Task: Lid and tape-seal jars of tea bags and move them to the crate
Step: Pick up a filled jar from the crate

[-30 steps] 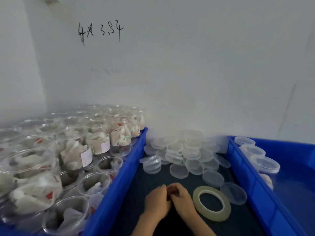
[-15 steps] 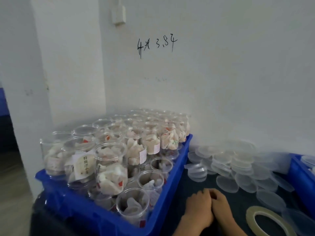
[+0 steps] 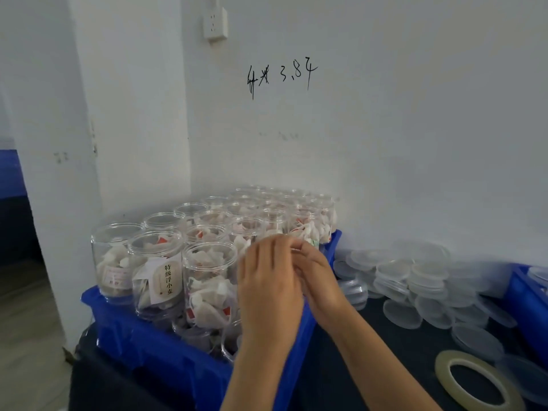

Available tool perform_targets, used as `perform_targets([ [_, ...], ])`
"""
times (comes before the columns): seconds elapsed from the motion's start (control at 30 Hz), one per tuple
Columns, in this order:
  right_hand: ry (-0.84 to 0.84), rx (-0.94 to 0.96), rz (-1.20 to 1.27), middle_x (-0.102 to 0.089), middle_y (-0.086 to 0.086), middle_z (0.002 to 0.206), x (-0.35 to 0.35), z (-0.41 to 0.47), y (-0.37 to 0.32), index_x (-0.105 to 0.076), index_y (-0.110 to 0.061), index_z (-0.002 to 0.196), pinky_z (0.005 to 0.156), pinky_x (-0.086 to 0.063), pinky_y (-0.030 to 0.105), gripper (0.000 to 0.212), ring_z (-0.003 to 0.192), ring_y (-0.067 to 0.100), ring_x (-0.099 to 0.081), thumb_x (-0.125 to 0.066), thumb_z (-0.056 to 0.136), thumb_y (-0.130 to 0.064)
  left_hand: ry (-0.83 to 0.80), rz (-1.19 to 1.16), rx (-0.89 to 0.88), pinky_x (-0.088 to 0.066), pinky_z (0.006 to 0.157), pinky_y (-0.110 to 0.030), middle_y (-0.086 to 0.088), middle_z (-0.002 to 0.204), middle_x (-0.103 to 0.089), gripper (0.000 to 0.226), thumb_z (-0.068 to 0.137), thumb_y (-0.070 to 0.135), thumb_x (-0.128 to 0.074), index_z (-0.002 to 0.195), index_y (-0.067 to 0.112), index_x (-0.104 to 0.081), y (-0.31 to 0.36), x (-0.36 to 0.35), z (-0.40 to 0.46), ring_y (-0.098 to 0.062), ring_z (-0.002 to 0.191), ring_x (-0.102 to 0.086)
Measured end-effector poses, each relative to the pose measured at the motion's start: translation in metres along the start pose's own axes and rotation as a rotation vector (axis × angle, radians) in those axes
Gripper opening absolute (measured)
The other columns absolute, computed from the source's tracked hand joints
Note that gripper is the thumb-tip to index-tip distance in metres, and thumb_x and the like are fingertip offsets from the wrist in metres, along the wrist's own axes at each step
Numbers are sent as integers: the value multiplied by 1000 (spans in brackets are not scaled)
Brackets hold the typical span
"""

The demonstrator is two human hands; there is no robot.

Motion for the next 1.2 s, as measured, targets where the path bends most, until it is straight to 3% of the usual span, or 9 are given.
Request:
perform_targets([
  [0.07, -22, -44, 4, -71, 7, 101, -17, 2, 1, -62, -8, 115, 69, -53, 23, 23, 84, 9, -68, -47, 98, -6, 90, 72, -1, -47, 94, -41, -6, 106, -67, 40, 70, 3, -81, 107, 9, -67, -20, 6, 2, -29, 102, -62],
  [0.2, -62, -106, 2, -65, 9, 119, -47, 3, 9, -57, -11, 122, 89, -52, 32, 25, 108, 20, -62, -48, 99, -9, 213, 127, 32, -40, 103, -53, -12, 121, -60, 43, 72, 8, -78, 113, 8, -64, -54, 9, -6, -33, 117, -54],
  [0.37, -88, -157, -31, -60, 2, 107, -73, 2, 20, -52, -14, 126, 59, -47, 11, 27, 81, 6, -59, -47, 99, -13, 244, -178, 389, -40, 108, -52, -16, 143, -35, 85, 70, 18, -87, 138, 9, -37, -86, 5, -23, -30, 135, -35],
  [0.5, -101, -191, -58, -58, 8, 118, -78, -1, 29, -48, -14, 127, 84, -49, 25, 29, 102, 17, -58, -45, 100, -23, 137, -325, 580, -44, 105, -47, -12, 147, -32, 106, 66, 25, -89, 148, 15, -22, -99, -8, -37, -28, 137, -35],
  [0.6, -119, -163, -93, -56, 7, 123, -77, -5, 32, -45, -15, 127, 99, -43, 32, 28, 116, 21, -54, -41, 102, -26, 101, -334, 732, -45, 102, -46, -12, 140, -43, 104, 64, 34, -89, 146, 10, -30, -103, -12, -42, -29, 129, -44],
  [0.7, -99, -68, -88, -53, 2, 133, -67, -10, 25, -43, -24, 133, 90, -48, 21, 32, 119, 15, -55, -42, 102, -31, 96, -342, 742, -49, 93, -52, -10, 127, -52, 95, 58, 46, -82, 136, 10, -40, -92, -11, -38, -31, 117, -52],
  [0.87, -17, 163, -44, -55, -13, 130, -24, -28, -6, -44, -34, 132, 78, -46, 4, 44, 108, -12, -56, -42, 91, -49, 154, -371, 572, -49, 85, -40, -7, 126, -54, 99, 54, 56, -75, 135, 11, -40, -31, -16, -17, -25, 113, -53],
  [1.07, 345, 296, -2, -64, -8, 119, 65, -45, -11, -51, -29, 129, 97, -52, 30, 42, 116, 13, -61, -49, 92, -49, -103, -647, 505, -54, 84, -41, -2, 119, -55, 90, 59, 51, -79, 133, 16, -40, 49, -81, -22, -20, 106, -58],
  [1.2, 544, 227, -7, -57, 5, 134, 121, -58, 16, -47, -21, 133, 108, -42, 48, 44, 125, 22, -55, -51, 92, -37, -404, -903, 524, -59, 72, -31, 11, 113, -60, 81, 57, 53, -81, 115, 52, -25, 76, -133, -50, -8, 92, -66],
])
Point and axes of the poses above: each hand's wrist, its own z-axis towards the middle knuckle, its own x-axis out of the back of the hand, y = z × x, the point moved 2 cm from there along z, towards the middle knuckle
